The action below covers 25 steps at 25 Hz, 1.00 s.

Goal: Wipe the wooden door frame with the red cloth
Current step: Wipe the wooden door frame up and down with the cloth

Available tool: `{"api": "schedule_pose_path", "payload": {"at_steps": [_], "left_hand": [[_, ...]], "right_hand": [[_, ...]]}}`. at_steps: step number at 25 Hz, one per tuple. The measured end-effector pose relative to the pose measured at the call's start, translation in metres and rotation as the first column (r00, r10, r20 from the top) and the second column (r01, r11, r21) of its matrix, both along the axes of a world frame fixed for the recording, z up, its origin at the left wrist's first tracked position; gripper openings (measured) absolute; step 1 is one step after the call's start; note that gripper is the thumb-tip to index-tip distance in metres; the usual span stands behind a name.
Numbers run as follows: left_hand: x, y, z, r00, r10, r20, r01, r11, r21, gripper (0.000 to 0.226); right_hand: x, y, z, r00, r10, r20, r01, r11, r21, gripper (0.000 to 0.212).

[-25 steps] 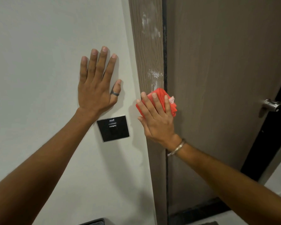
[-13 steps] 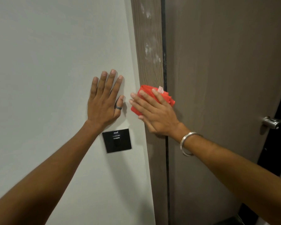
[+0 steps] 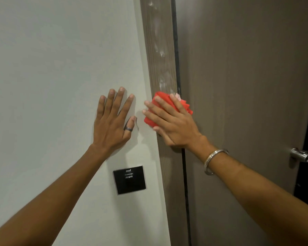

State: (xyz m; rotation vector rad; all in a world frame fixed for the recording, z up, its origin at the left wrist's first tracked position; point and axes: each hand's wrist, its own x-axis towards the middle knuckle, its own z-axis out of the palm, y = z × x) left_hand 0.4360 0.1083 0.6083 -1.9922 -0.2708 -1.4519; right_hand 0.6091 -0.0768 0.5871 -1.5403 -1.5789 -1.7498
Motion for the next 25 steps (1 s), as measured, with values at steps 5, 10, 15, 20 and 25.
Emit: {"api": "schedule_pose_path", "payload": {"at_steps": [5, 10, 15, 20, 25], "left_hand": [[0.003, -0.005, 0.011, 0.996, 0.039, 0.075, -0.033, 0.997, -0.075, 0.069], [-0.001, -0.01, 0.013, 0.998, 0.009, 0.06, -0.004, 0.996, -0.087, 0.07], [0.002, -0.003, 0.088, 0.996, -0.026, 0.086, 0.028, 0.999, -0.018, 0.068], [0.012, -0.013, 0.108, 0.991, -0.03, 0.133, 0.046, 0.992, -0.116, 0.071], [0.014, -0.009, 0.119, 0.988, -0.014, 0.154, 0.028, 0.996, -0.085, 0.071]], "right_hand": [[-0.009, 0.003, 0.001, 0.992, -0.025, 0.12, 0.033, 0.997, -0.065, 0.057], [-0.025, 0.006, 0.012, 1.0, 0.006, -0.002, -0.007, 0.999, -0.053, 0.058], [0.002, 0.009, 0.11, 0.994, 0.029, 0.109, -0.026, 0.999, -0.026, 0.057], [-0.024, 0.028, 0.139, 0.977, 0.115, -0.179, -0.054, 0.948, 0.312, 0.055], [-0.031, 0.036, 0.151, 0.95, 0.092, -0.299, 0.025, 0.93, 0.367, 0.059]]}}
